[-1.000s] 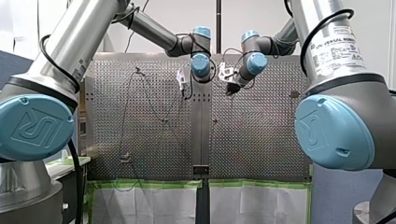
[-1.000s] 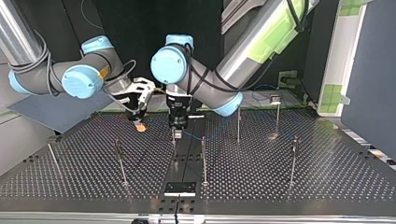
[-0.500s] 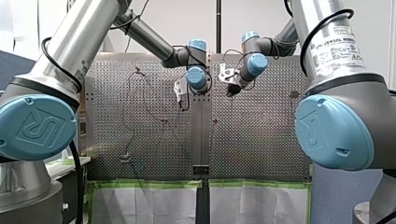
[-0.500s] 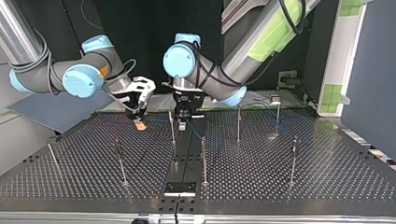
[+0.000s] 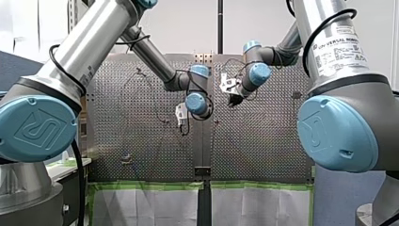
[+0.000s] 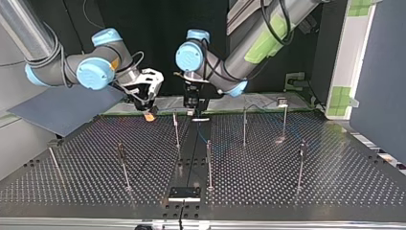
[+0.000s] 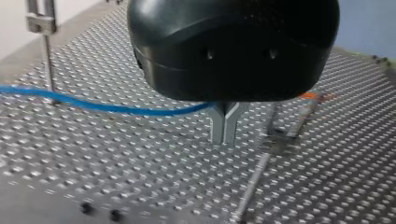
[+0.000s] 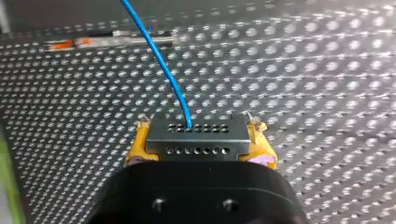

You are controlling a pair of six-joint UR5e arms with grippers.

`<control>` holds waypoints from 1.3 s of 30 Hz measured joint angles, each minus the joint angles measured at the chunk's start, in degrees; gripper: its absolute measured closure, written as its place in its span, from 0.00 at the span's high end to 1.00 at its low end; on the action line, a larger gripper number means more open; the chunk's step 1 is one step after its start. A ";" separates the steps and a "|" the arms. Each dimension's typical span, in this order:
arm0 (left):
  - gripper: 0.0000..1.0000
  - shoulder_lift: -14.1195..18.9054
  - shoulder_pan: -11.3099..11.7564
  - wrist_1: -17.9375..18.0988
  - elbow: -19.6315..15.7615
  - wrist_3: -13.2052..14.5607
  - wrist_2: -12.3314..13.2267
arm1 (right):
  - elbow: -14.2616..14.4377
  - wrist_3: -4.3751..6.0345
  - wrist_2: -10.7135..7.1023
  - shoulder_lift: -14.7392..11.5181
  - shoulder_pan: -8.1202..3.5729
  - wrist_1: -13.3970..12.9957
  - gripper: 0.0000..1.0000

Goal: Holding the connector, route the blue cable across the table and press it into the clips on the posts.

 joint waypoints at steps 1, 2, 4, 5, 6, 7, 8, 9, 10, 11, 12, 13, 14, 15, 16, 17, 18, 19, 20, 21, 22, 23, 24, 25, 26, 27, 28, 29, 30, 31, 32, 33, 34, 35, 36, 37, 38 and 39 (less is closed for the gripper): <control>0.00 -0.09 0.00 0.46 -0.44 -0.03 0.06 | 0.41 -0.18 0.02 0.00 -0.06 -0.07 0.00; 0.00 -0.16 -0.01 1.05 -1.04 -0.05 0.22 | 0.84 -0.43 0.06 0.01 -0.11 -0.12 0.00; 0.00 -0.21 0.01 1.91 -1.90 -0.09 0.71 | 1.79 -0.94 0.15 0.01 -0.23 -0.36 0.00; 0.00 -0.21 0.03 2.49 -2.46 -0.20 1.12 | 2.30 -1.07 0.15 0.01 -0.28 -0.63 0.00; 0.00 -0.21 0.04 2.89 -2.87 -0.34 1.45 | 2.70 -1.06 0.15 0.02 -0.30 -0.89 0.00; 0.00 -0.21 0.04 3.27 -3.27 -0.50 1.80 | 3.10 -1.01 0.17 0.02 -0.32 -1.19 0.00; 0.00 -0.21 0.05 3.81 -3.81 -0.71 2.29 | 3.62 -0.91 0.19 0.02 -0.35 -1.62 0.00; 0.00 -0.23 0.07 4.25 -4.23 -0.88 2.68 | 4.01 -0.82 0.19 0.03 -0.37 -1.98 0.00; 0.00 -0.25 0.11 4.70 -4.69 -1.06 3.07 | 4.41 -0.74 0.20 0.08 -0.40 -2.35 0.00; 0.00 -0.25 0.17 5.33 -5.33 -1.30 3.55 | 4.93 -0.66 0.21 0.17 -0.46 -2.81 0.00; 0.00 -0.25 0.21 5.88 -5.86 -1.46 3.86 | 5.28 -0.61 0.21 0.25 -0.52 -3.12 0.00; 0.00 -0.27 0.24 6.44 -6.42 -1.58 4.14 | 5.59 -0.58 0.22 0.35 -0.57 -3.37 0.00; 0.00 -0.29 0.28 7.16 -7.16 -1.68 4.51 | 5.84 -0.56 0.22 0.48 -0.63 -3.59 0.00; 0.00 -0.33 0.30 7.71 -7.69 -1.75 4.80 | 6.09 -0.57 0.22 0.73 -0.70 -3.87 0.00; 0.00 -0.44 0.33 8.13 -8.20 -1.80 5.09 | 6.22 -0.61 0.23 0.97 -0.75 -4.07 0.00; 0.00 -0.70 0.36 8.37 -8.84 -1.85 5.43 | 6.32 -0.66 0.22 1.26 -0.79 -4.24 0.00; 0.00 -1.00 0.38 8.36 -9.33 -1.87 5.62 | 6.40 -0.68 0.23 1.69 -0.82 -4.51 0.00; 0.00 -1.34 0.40 8.25 -9.82 -1.87 5.76 | 6.44 -0.65 0.22 2.04 -0.86 -4.75 0.00; 0.00 -1.84 0.45 8.03 -10.44 -1.87 5.91 | 6.47 -0.63 0.21 2.49 -0.94 -5.12 0.00; 0.00 -2.24 0.51 7.92 -10.87 -1.89 6.04 | 6.49 -0.62 0.19 2.80 -1.02 -5.41 0.00; 0.00 -2.63 0.58 7.92 -11.33 -1.94 6.23 | 6.50 -0.60 0.18 3.08 -1.13 -5.70 0.00; 0.00 -3.08 0.69 7.96 -11.98 -2.01 6.58 | 6.51 -0.58 0.15 3.32 -1.25 -6.02 0.00; 0.00 -3.33 0.75 7.98 -12.46 -2.06 6.81 | 6.51 -0.56 0.14 3.58 -1.41 -6.47 0.00; 0.00 -3.51 0.81 8.02 -12.93 -2.10 7.00 | 6.51 -0.55 0.13 3.76 -1.53 -6.78 0.00; 0.00 -3.68 0.86 8.04 -13.57 -2.14 7.18 | 6.52 -0.54 0.15 3.94 -1.67 -7.12 0.00; 0.00 -3.76 0.89 8.05 -14.03 -2.16 7.27 | 6.52 -0.53 0.15 4.06 -1.78 -7.34 0.00; 0.00 -3.81 0.91 8.05 -14.41 -2.17 7.33 | 6.51 -0.53 0.15 4.15 -1.88 -7.54 0.00; 0.00 -3.87 0.95 7.99 -14.71 -2.20 7.43 | 6.51 -0.53 0.15 4.22 -1.98 -7.71 0.00; 0.00 -3.89 1.01 7.86 -14.73 -2.30 7.59 | 6.52 -0.52 0.17 4.32 -2.11 -7.88 0.00; 0.00 -3.91 1.08 7.62 -14.61 -2.45 7.82 | 6.51 -0.54 0.17 4.39 -2.21 -7.99 0.00; 0.00 -3.91 1.14 7.22 -14.33 -2.71 8.22 | 6.51 -0.57 0.17 4.48 -2.34 -8.12 0.00; 0.00 -3.91 1.18 6.93 -14.06 -2.92 8.53 | 6.52 -0.59 0.16 4.54 -2.43 -8.21 0.00; 0.00 -3.91 1.18 6.59 -13.74 -3.13 8.87 | 6.51 -0.62 0.15 4.58 -2.49 -8.27 0.00; 0.00 -3.91 1.16 6.14 -13.25 -3.41 9.36 | 6.51 -0.61 0.13 4.61 -2.55 -8.33 0.00; 0.00 -3.92 1.12 5.83 -12.86 -3.61 9.77 | 6.52 -0.59 0.10 4.65 -2.63 -8.41 0.00; 0.00 -3.92 1.06 5.58 -12.45 -3.80 10.20 | 6.52 -0.58 0.09 4.67 -2.70 -8.47 0.00; 0.00 -3.92 0.96 5.32 -11.90 -4.05 10.73 | 6.52 -0.56 0.06 4.70 -2.79 -8.52 0.00; 0.00 -3.92 0.89 5.17 -11.51 -4.25 11.12 | 6.52 -0.55 0.03 4.70 -2.85 -8.55 0.00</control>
